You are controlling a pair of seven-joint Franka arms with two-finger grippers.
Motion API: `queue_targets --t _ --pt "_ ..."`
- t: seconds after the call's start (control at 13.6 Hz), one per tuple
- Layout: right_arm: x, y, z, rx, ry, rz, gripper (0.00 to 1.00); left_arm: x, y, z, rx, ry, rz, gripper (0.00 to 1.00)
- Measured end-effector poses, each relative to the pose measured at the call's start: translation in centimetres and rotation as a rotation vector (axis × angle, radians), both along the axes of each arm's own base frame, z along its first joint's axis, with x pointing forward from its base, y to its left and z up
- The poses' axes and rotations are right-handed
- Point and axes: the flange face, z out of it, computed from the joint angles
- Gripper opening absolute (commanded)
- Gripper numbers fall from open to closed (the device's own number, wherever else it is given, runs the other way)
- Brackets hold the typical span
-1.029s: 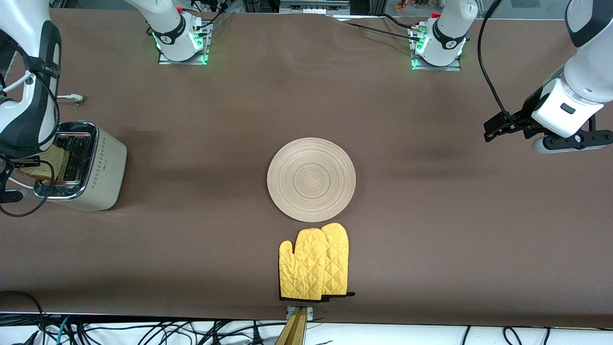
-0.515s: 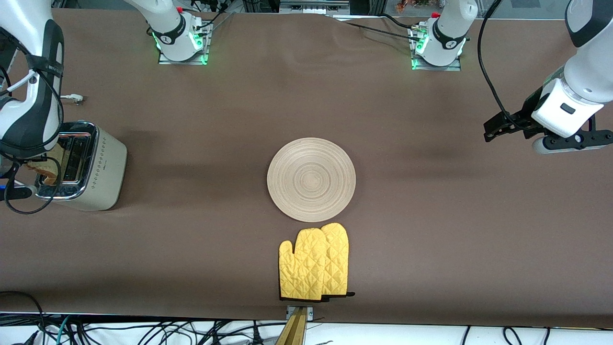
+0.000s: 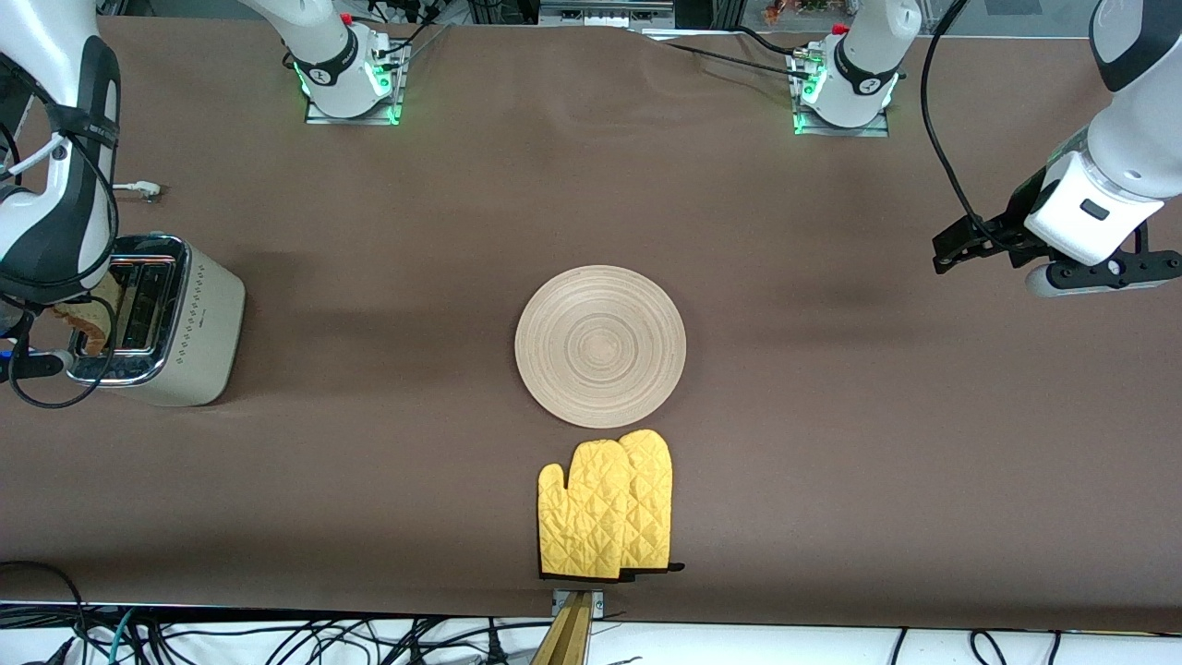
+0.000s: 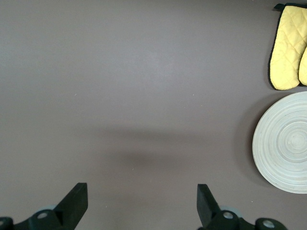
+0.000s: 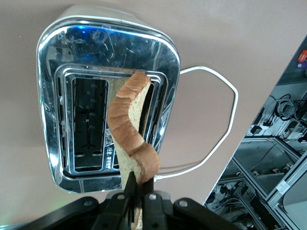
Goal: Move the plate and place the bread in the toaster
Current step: 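Lower the bread with the right gripper into a toaster slot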
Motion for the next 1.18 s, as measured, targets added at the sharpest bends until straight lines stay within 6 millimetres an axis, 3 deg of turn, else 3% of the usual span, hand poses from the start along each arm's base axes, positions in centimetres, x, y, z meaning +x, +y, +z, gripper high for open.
queue_targets --t 1.18 --pt "-1.0 -1.1 0.4 0.024 0.042 -0.013 0.00 0.0 0.0 0.0 0.000 0.001 0.000 1.00"
